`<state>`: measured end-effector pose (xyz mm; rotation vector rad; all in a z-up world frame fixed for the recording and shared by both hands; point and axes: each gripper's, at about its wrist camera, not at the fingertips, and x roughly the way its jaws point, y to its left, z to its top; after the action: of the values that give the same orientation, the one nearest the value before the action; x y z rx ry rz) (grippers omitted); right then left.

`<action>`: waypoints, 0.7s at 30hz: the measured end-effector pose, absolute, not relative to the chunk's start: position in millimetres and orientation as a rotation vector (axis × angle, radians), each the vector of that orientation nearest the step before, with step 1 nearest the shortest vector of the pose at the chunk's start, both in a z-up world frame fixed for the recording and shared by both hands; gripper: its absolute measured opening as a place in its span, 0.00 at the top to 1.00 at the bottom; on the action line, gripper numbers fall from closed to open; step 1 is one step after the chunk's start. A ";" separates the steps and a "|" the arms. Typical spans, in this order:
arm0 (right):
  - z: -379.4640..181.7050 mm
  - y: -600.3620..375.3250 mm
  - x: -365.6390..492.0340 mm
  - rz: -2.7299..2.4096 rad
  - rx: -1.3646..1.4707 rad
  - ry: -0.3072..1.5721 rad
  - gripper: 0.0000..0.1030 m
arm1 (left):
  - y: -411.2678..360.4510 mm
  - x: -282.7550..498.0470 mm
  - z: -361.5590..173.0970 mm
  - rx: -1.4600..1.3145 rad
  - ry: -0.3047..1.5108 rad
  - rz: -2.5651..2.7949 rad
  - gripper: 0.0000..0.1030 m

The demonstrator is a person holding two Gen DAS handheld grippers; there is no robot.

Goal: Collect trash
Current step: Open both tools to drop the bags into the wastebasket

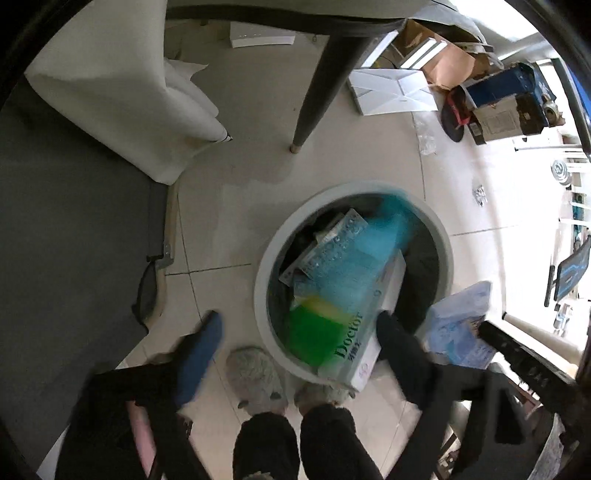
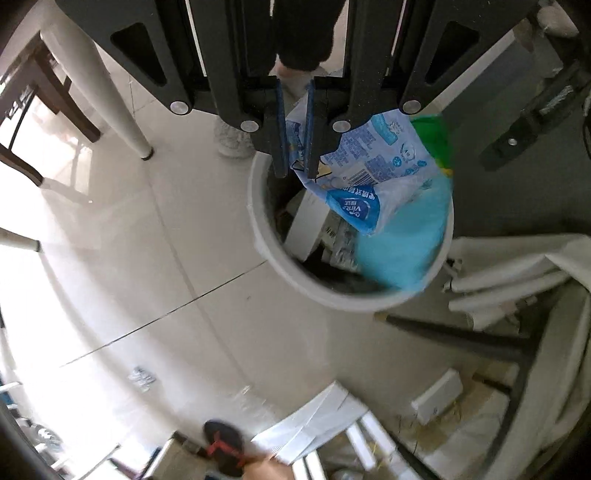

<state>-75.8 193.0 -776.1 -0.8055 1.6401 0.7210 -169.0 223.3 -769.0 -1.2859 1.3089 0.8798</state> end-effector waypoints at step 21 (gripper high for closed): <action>-634.9 177.5 -129.5 0.850 -0.905 1.418 0.01 | 189.3 -191.9 -603.2 -1.024 1.260 1.038 0.01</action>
<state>-129.5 177.5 -634.9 -0.9050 1.4178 0.8503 -191.9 189.3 -603.2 -1.0245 1.2598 1.0384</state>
